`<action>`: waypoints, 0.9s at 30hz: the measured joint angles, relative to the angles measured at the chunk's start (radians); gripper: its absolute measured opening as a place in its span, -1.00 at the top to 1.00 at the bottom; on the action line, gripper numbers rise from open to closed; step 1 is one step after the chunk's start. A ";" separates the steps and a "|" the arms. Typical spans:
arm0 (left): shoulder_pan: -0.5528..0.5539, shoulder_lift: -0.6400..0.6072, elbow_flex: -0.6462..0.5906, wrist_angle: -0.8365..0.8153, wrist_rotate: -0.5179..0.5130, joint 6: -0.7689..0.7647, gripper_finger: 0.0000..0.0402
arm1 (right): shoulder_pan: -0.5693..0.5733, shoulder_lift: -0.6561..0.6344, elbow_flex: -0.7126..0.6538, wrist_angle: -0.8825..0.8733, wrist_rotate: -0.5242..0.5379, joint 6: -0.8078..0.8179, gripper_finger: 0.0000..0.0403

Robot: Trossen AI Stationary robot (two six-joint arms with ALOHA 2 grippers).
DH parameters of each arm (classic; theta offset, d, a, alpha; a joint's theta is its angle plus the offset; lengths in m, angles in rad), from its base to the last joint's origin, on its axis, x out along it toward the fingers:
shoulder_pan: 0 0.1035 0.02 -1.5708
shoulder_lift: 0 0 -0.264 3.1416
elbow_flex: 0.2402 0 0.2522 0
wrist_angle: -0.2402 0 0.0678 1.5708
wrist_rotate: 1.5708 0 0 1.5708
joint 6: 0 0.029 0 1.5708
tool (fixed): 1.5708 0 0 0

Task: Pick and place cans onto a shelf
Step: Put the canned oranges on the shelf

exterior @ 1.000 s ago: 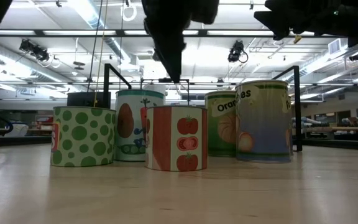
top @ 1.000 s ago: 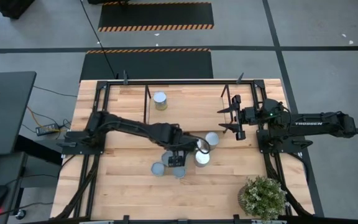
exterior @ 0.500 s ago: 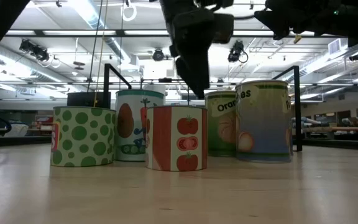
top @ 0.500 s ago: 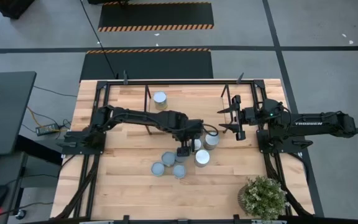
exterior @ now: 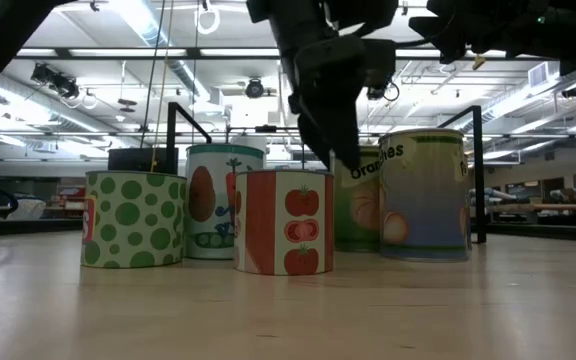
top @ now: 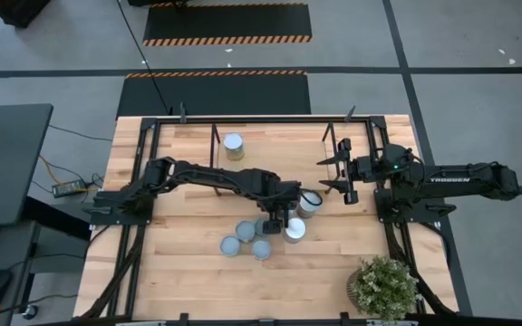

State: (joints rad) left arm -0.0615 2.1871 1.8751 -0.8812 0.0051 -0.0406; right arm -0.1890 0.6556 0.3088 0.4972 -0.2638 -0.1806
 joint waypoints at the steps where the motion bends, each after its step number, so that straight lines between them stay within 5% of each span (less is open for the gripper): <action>1: -0.003 0.004 0.000 0.005 -0.002 -0.001 -0.96 | 0.000 0.000 0.000 0.002 0.000 0.000 -0.22; 15: -0.004 0.025 -0.001 0.031 -0.009 -0.027 -0.86 | 0.003 0.000 0.000 0.001 0.000 -0.001 -0.22; 27: -0.004 0.025 -0.001 0.033 -0.012 -0.031 -0.55 | 0.004 0.000 0.000 0.000 0.000 -0.002 -0.22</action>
State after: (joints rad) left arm -0.0658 2.2124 1.8740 -0.8486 -0.0067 -0.0711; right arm -0.1852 0.6556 0.3088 0.4976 -0.2638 -0.1822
